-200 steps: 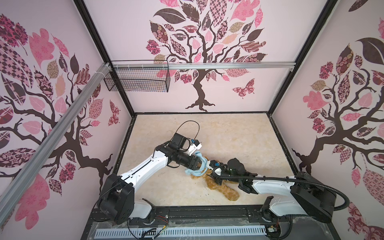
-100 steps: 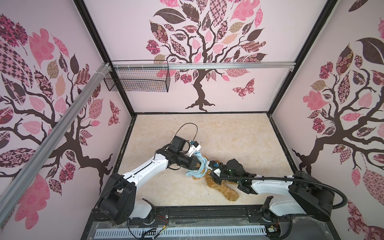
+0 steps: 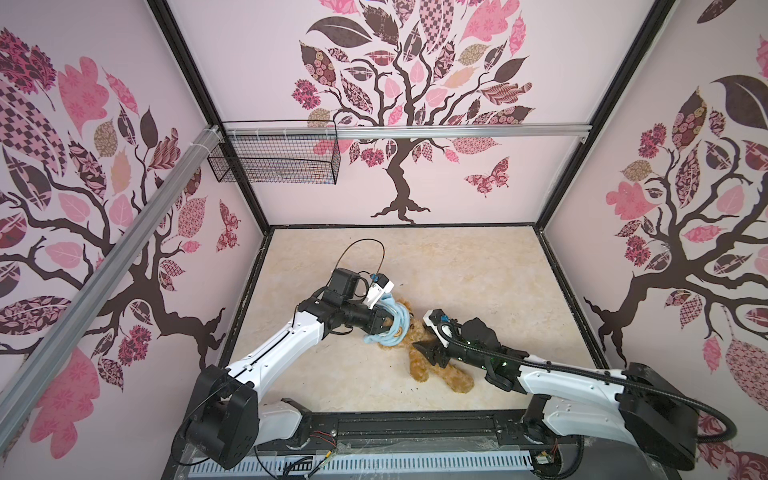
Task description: Dress the teddy bear
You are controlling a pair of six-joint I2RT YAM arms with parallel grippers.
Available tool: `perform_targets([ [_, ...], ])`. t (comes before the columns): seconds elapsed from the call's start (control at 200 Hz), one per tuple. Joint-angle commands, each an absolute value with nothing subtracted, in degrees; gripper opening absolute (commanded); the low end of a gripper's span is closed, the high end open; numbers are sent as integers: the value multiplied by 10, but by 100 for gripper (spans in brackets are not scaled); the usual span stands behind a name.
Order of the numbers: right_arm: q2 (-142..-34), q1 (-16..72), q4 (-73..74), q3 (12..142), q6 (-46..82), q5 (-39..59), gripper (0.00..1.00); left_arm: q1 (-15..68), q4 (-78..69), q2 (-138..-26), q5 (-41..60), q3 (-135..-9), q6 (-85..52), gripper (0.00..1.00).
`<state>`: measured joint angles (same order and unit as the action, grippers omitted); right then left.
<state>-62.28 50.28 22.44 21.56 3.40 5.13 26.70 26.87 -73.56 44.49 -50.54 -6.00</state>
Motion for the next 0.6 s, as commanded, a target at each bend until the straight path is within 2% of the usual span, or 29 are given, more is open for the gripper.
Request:
perform_targets([
  [0.0,-572,497,71,252,98,28,72,259,273,-715,412,-517,0,0],
  [0.205,-569,441,-86,372,130,111,79,259,246,-693,397,-497,20,0],
  [0.355,-578,404,-129,450,169,188,79,260,218,-667,402,-474,22,0],
  [0.595,-634,403,-122,510,257,284,71,262,186,-612,402,-432,64,0],
])
